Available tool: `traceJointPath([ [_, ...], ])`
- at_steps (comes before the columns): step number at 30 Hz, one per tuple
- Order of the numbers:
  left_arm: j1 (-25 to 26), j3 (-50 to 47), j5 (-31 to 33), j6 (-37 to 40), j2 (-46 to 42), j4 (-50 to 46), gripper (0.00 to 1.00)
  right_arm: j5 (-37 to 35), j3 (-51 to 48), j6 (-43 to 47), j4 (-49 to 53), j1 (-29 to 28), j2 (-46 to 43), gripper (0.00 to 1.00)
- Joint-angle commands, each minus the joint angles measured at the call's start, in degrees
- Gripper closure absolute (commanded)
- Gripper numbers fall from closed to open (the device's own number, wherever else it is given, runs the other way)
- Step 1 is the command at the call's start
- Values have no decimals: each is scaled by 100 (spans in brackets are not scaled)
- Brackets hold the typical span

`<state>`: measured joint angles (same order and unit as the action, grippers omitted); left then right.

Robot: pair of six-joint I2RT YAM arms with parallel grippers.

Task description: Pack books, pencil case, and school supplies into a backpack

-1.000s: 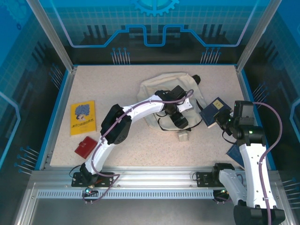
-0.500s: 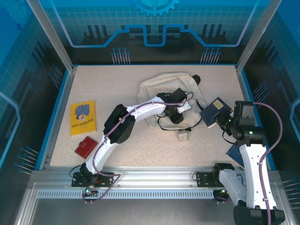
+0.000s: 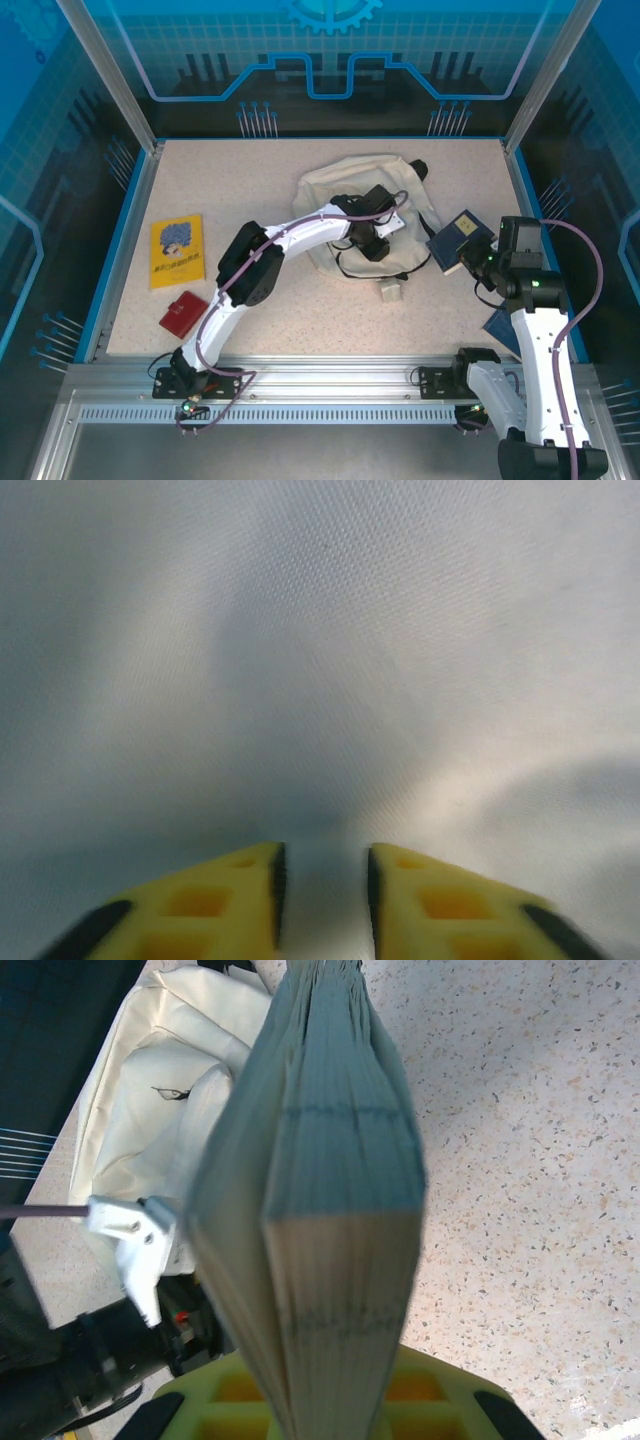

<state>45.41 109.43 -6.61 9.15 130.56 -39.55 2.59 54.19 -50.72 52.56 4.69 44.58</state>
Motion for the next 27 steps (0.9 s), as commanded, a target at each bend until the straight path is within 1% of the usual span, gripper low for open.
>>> traceJointPath([
  [1,10,-408,-599,-315,-969,98,58,-67,-28,71,-61,94,-53,96],
  [5,109,-983,-907,-292,-1436,105,44,-31,-66,54,-95,92,-50,97],
  [7,237,-1160,-886,-252,-1507,111,41,-12,-93,48,-120,94,-54,97],
  [10,427,-1317,-641,-229,-1435,135,41,12,-134,22,-152,93,-54,96],
  [14,538,-1324,-286,-238,-1175,263,43,18,-138,12,-140,97,-72,96],
  [19,548,-1094,-250,-175,-771,200,47,-10,-113,24,-75,89,-98,96],
  [21,548,-1014,-143,-156,-637,166,48,-22,-107,13,-61,93,-116,96],
  [23,548,-984,70,-150,-564,191,52,-35,-105,11,-52,96,-133,96],
  [27,548,-908,244,-141,-532,262,62,-30,-116,2,-54,102,-142,96],
])
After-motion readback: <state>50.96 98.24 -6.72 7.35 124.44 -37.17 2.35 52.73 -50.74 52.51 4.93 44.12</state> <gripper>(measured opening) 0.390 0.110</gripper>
